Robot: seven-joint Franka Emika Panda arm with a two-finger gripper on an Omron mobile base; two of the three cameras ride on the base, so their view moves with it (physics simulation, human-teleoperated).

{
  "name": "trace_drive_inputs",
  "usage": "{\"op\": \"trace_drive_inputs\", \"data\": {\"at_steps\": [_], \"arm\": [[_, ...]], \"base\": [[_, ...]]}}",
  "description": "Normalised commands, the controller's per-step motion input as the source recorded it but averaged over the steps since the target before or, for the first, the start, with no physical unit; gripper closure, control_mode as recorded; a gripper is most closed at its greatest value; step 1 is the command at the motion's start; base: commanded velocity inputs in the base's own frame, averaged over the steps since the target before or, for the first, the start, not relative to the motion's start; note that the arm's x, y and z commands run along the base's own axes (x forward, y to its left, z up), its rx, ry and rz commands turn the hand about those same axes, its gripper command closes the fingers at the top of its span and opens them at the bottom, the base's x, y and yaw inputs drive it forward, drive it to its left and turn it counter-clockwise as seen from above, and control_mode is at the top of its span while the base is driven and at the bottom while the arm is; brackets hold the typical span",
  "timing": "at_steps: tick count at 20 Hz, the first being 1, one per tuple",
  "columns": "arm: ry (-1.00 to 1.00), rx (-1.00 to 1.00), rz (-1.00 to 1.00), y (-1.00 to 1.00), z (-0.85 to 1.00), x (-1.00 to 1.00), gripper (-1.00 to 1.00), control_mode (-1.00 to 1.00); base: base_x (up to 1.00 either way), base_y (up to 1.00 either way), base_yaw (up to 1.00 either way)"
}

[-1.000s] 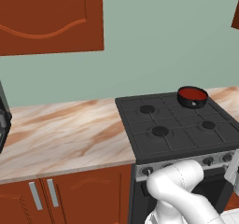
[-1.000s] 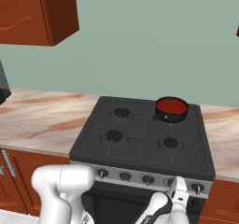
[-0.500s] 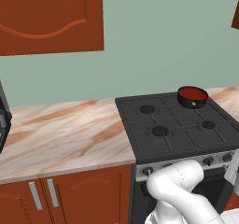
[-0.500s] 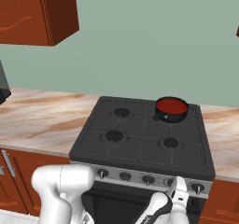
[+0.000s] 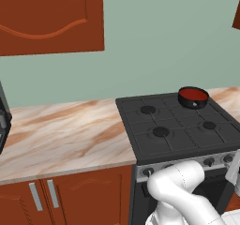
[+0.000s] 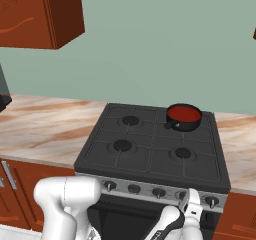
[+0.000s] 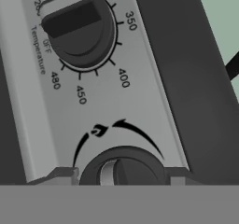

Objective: Wait until the marinara sauce is simmered to a deep red color and then turn off the stove.

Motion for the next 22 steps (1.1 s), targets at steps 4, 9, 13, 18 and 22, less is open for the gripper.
{"op": "trace_drive_inputs", "data": {"at_steps": [4,9,13,18,22], "arm": [[0.00,0.04,0.00,-0.02,0.00,-0.07,1.00,-1.00],[0.00,0.24,0.00,-0.18,0.00,-0.02,1.00,-1.00],[0.00,0.33,-0.01,-0.26,0.00,0.00,1.00,-1.00],[0.00,0.34,-0.03,-0.19,0.00,0.00,1.00,-1.00],[0.00,0.32,-0.05,-0.14,-0.05,-0.09,1.00,-1.00]], "base": [[0.00,0.00,0.00],[0.00,0.00,0.00],[0.00,0.00,0.00],[0.00,0.00,0.00],[0.00,0.00,0.00]]}}
